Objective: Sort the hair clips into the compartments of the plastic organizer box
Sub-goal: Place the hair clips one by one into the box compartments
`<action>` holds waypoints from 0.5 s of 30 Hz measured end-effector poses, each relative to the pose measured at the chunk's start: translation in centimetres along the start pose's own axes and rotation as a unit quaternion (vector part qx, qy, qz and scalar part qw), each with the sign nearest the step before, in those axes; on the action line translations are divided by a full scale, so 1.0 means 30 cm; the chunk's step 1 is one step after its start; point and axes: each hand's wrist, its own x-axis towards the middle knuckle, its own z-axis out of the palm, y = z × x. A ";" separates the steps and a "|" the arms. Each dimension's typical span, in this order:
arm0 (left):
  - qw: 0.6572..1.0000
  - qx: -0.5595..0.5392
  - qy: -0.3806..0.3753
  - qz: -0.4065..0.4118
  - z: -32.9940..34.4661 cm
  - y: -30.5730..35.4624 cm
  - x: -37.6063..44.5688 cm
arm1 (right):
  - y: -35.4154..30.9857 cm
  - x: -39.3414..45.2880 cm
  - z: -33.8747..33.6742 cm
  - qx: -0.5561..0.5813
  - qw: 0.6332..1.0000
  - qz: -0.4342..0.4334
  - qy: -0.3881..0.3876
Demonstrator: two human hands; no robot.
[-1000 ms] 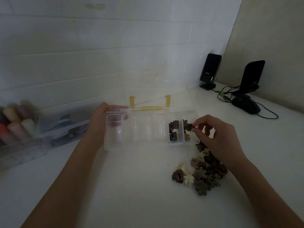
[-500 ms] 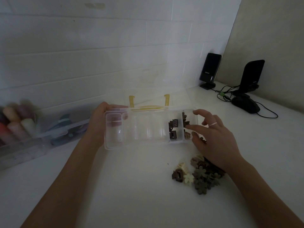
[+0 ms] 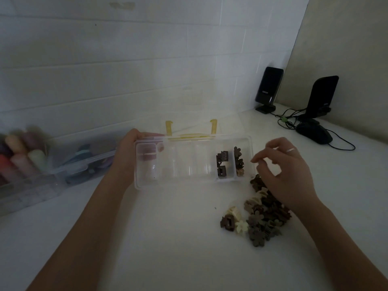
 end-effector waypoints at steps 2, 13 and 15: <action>1.000 0.003 -0.003 -0.005 0.000 0.001 -0.002 | 0.008 0.003 -0.011 -0.031 0.998 0.042 -0.017; 1.000 0.005 0.026 0.006 0.004 -0.001 -0.004 | 0.057 0.008 -0.001 0.047 0.927 0.149 -0.342; 1.000 0.012 0.027 0.009 0.003 -0.004 -0.002 | 0.044 0.007 -0.005 0.069 0.927 0.131 -0.344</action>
